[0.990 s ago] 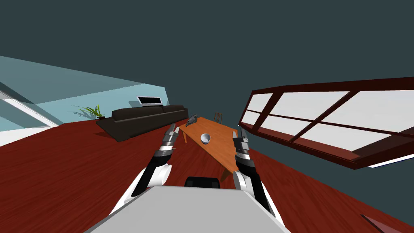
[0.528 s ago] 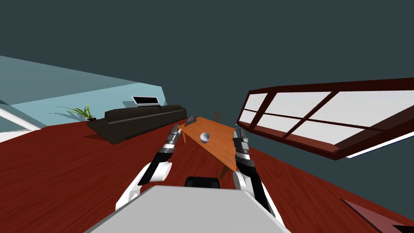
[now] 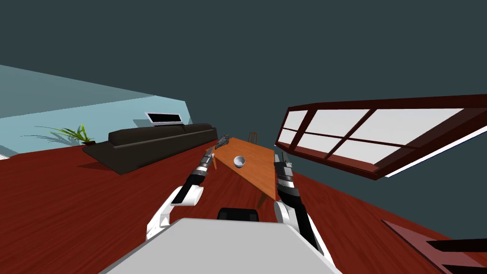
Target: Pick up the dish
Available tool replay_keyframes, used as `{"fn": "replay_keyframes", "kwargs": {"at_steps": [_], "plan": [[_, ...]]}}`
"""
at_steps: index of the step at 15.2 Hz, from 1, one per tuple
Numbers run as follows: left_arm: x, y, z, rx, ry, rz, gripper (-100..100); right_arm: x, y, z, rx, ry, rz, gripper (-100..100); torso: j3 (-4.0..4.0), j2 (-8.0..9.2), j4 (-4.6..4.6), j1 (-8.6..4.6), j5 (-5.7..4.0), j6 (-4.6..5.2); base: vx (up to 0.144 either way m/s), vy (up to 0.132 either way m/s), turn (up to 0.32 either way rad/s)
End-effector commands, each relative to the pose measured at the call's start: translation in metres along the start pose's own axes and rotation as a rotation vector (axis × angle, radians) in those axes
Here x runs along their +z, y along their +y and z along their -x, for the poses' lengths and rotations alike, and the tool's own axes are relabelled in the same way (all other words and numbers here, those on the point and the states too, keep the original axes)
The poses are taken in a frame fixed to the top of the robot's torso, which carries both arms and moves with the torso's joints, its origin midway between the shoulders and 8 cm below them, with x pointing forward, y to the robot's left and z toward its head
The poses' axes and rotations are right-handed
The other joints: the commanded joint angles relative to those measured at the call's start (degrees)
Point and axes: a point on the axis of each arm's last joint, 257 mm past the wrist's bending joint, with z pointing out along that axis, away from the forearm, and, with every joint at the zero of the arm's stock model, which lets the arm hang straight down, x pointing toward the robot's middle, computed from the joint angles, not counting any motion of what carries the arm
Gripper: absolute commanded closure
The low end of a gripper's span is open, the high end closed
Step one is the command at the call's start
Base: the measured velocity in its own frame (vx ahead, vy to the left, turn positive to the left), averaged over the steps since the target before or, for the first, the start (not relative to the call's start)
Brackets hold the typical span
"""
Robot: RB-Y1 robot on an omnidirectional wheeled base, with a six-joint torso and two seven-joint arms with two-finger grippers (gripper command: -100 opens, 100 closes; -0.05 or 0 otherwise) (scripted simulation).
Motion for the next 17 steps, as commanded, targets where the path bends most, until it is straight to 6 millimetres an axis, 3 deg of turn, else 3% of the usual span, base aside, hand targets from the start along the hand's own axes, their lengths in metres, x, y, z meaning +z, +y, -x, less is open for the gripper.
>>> {"fn": "replay_keyframes", "kwargs": {"at_steps": [1,2,5,7,8,10,11,16,17], "plan": [[0.005,0.024,0.0,0.009,0.003,0.066,-100,0.0,0.0,0.0,0.0,0.0,0.0,0,0.0,0.0,0.0,0.0,0.0,0.0,-0.003,-0.007,-0.106],[0.005,0.027,0.0,0.009,0.003,0.076,-100,0.0,0.0,0.0,0.0,0.0,0.0,0,0.0,0.0,0.0,-0.01,0.0,0.01,-0.002,-0.008,-0.087],[0.013,0.059,0.002,0.02,0.004,0.163,-100,0.0,0.0,0.0,0.0,0.0,0.0,0,-0.01,-0.02,-0.01,-0.02,0.0,0.0,0.003,-0.013,-0.094],[0.012,0.064,0.002,0.02,0.004,0.184,-100,0.0,0.0,0.0,0.0,0.0,0.0,0,-0.02,-0.04,-0.01,-0.03,-0.01,0.01,0.004,-0.009,-0.065],[0.016,0.079,0.004,0.025,0.003,0.225,-100,0.0,0.0,0.0,0.0,0.0,0.0,0,-0.02,-0.03,-0.01,-0.02,-0.01,-0.01,0.004,-0.011,-0.097],[0.015,0.083,0.004,0.025,0.003,0.241,-100,0.0,0.0,0.0,0.0,0.0,0.0,0,-0.02,-0.03,-0.01,-0.03,-0.01,0.0,0.003,-0.008,-0.063],[0.019,0.099,0.006,0.029,0.001,0.285,-100,0.0,0.0,0.0,0.0,0.0,0.0,0,-0.01,-0.02,0.0,-0.01,-0.01,-0.02,0.005,-0.011,-0.071],[0.019,0.122,0.007,0.031,-0.001,0.361,-100,0.0,0.0,0.0,0.0,0.0,0.0,0,-0.02,-0.04,-0.01,-0.03,-0.01,0.0,0.006,-0.01,-0.074],[0.022,0.137,0.009,0.033,-0.003,0.405,-100,0.0,0.0,0.0,0.0,0.0,0.0,0,-0.02,-0.04,-0.01,-0.02,-0.01,-0.02,0.008,-0.012,-0.07]]}}
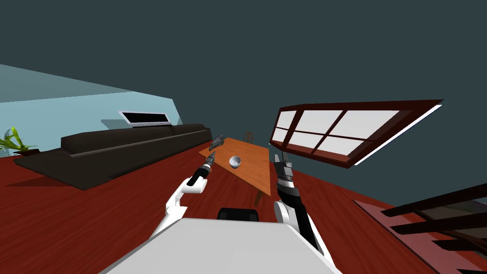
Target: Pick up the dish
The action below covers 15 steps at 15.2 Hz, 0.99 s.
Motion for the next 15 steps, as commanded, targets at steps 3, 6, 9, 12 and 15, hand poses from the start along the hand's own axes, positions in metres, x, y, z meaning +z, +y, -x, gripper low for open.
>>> {"fn": "replay_keyframes", "kwargs": {"at_steps": [3,6,9,12,15], "plan": [[0.011,0.027,0.001,0.001,-0.003,0.097,-100,0.0,0.0,0.0,0.0,0.0,0.0,0,0.01,0.01,0.0,-0.01,0.0,-0.02,0.007,-0.013,-0.075],[0.018,0.045,0.002,0.001,-0.005,0.158,-100,0.0,0.0,0.0,0.0,0.0,0.0,0,0.01,0.01,0.0,-0.02,-0.01,-0.02,0.009,-0.014,-0.081],[0.023,0.062,0.003,-0.001,-0.006,0.223,-100,0.0,0.0,0.0,0.0,0.0,0.0,0,0.0,0.01,0.0,-0.01,-0.01,-0.02,0.009,-0.012,-0.08],[0.027,0.079,0.003,-0.003,-0.007,0.286,-100,0.0,0.0,0.0,0.0,0.0,0.0,0,0.0,0.0,0.0,-0.01,0.0,-0.02,0.012,-0.012,-0.078],[0.029,0.096,0.003,-0.007,-0.007,0.354,-100,0.0,0.0,0.0,0.0,0.0,0.0,0,0.0,-0.01,0.0,-0.02,-0.01,-0.02,0.013,-0.013,-0.085]]}}
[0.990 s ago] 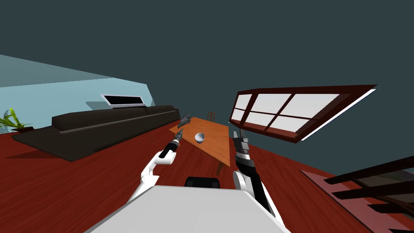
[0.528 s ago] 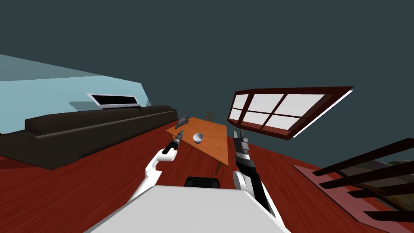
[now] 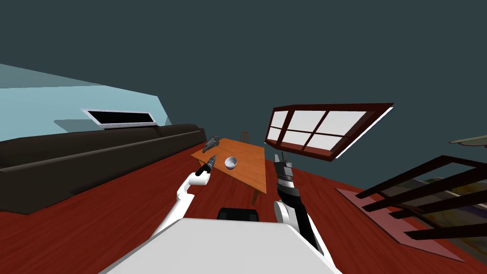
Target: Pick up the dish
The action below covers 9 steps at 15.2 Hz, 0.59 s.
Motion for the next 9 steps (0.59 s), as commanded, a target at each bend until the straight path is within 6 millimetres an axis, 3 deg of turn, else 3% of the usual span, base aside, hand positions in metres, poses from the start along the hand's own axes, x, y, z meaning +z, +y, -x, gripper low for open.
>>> {"fn": "replay_keyframes", "kwargs": {"at_steps": [1,9], "plan": [[0.005,0.014,0.001,-0.002,0.001,0.057,-100,0.0,0.0,0.0,0.0,0.0,0.0,0,0.0,0.0,0.0,0.0,0.0,0.0,0.014,-0.015,-0.114],[0.021,0.052,-0.002,-0.015,0.006,0.234,-100,0.0,0.0,0.0,0.0,0.0,0.0,0,0.0,0.0,0.0,0.0,0.0,-0.03,0.013,-0.012,-0.073]]}}
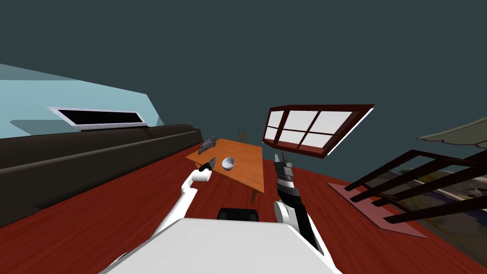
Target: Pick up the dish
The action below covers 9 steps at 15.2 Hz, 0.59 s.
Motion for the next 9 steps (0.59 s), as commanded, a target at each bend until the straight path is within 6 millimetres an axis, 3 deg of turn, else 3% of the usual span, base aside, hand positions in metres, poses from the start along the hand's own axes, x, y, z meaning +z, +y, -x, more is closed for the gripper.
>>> {"fn": "replay_keyframes", "kwargs": {"at_steps": [1,9], "plan": [[0.005,0.012,-0.002,-0.003,0.002,0.059,-100,0.0,0.0,0.0,0.0,0.0,0.0,0,0.0,0.0,0.0,0.0,0.0,0.0,0.014,-0.012,-0.087],[0.017,0.045,-0.008,-0.018,0.016,0.232,-100,0.0,0.0,0.0,0.0,0.0,0.0,0,0.0,0.01,0.0,0.01,0.0,-0.02,0.014,-0.011,-0.074]]}}
